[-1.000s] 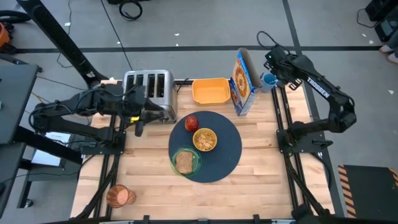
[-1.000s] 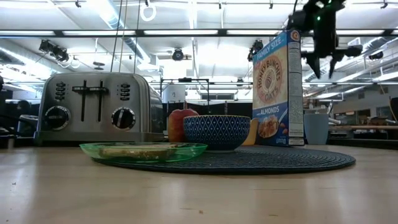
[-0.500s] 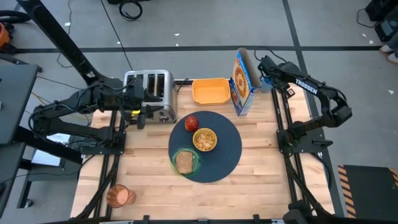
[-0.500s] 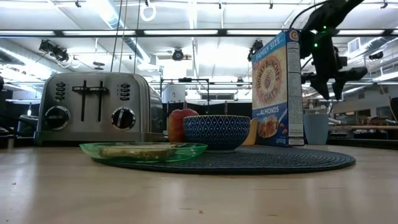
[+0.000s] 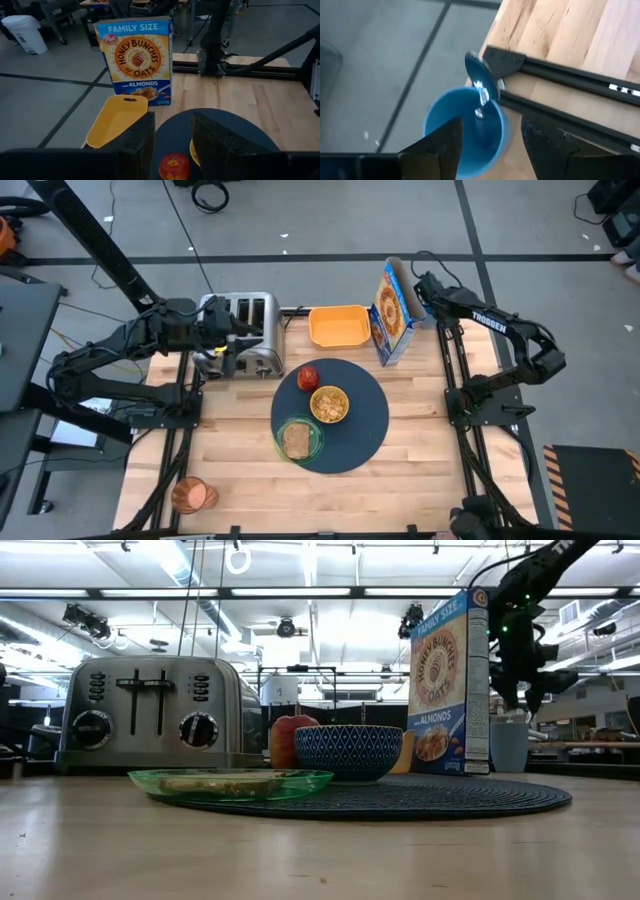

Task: Arrange a breakfast setting
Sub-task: Put the purple spoon on the table mat to the right of the yellow bowl

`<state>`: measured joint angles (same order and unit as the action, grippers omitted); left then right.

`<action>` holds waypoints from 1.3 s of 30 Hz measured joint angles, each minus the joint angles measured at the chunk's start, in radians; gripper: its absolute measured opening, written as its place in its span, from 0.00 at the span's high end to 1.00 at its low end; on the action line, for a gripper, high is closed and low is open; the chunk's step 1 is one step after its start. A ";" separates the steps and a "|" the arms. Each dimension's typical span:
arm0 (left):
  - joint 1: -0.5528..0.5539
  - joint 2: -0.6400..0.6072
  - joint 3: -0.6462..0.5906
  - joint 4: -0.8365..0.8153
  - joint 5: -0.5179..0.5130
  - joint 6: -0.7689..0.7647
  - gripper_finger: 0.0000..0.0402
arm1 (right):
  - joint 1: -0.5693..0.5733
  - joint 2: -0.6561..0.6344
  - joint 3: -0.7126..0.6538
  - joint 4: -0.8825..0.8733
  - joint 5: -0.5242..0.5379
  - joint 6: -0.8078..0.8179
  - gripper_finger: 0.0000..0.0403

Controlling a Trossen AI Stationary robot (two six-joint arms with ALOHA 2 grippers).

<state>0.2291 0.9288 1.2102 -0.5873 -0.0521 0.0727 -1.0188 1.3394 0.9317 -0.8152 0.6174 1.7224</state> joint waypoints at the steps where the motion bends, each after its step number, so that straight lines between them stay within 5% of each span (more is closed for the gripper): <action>1: 0.000 0.000 0.000 0.000 0.000 0.000 0.67 | 0.006 0.000 -0.003 0.002 0.021 0.019 0.48; 14: 0.042 -0.002 0.000 -0.011 -0.004 -0.007 0.67 | 0.022 0.091 -0.016 0.023 0.137 0.192 0.49; 27: 0.113 -0.002 0.000 -0.009 -0.004 -0.022 0.67 | 0.028 0.176 -0.016 0.152 0.280 0.126 0.50; 39: 0.118 -0.002 0.001 0.004 -0.004 -0.059 0.67 | 0.050 0.207 -0.016 0.149 0.352 0.118 0.69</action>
<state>0.3470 0.9272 1.2110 -0.5837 -0.0559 0.0139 -0.9693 1.5467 0.9154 -0.6662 0.9692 1.8404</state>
